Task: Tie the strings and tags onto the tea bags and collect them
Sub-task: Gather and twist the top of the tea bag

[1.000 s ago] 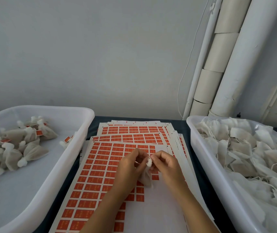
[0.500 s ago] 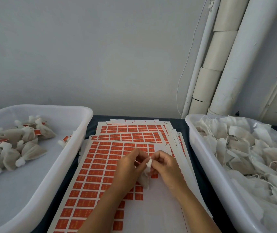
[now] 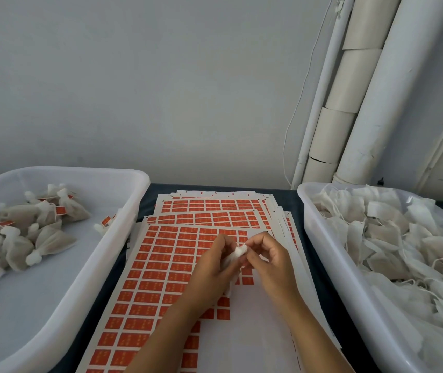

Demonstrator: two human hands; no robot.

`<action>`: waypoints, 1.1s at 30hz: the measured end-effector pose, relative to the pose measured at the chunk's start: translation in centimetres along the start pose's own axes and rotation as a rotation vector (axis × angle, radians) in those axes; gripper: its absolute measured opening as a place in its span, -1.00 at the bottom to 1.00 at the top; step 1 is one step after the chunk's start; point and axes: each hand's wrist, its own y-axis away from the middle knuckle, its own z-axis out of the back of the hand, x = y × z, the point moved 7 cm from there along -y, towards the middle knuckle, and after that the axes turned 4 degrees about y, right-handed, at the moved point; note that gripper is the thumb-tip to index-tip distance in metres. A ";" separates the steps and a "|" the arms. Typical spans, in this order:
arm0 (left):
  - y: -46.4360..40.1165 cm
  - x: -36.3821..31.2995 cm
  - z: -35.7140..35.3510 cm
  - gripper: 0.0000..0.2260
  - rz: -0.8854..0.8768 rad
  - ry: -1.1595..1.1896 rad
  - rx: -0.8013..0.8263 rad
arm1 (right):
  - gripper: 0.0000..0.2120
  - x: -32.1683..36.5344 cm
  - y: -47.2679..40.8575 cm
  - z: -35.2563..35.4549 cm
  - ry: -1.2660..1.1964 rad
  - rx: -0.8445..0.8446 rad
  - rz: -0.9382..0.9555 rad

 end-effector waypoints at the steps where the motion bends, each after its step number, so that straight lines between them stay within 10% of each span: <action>1: 0.1 0.0 0.1 -0.84 0.004 0.010 -0.008 | -0.87 0.0 0.0 0.1 0.019 -0.004 0.003; 33: 0.0 1.1 0.1 -0.77 0.215 0.161 -0.047 | -0.82 -1.2 -0.2 3.6 0.161 -0.308 0.028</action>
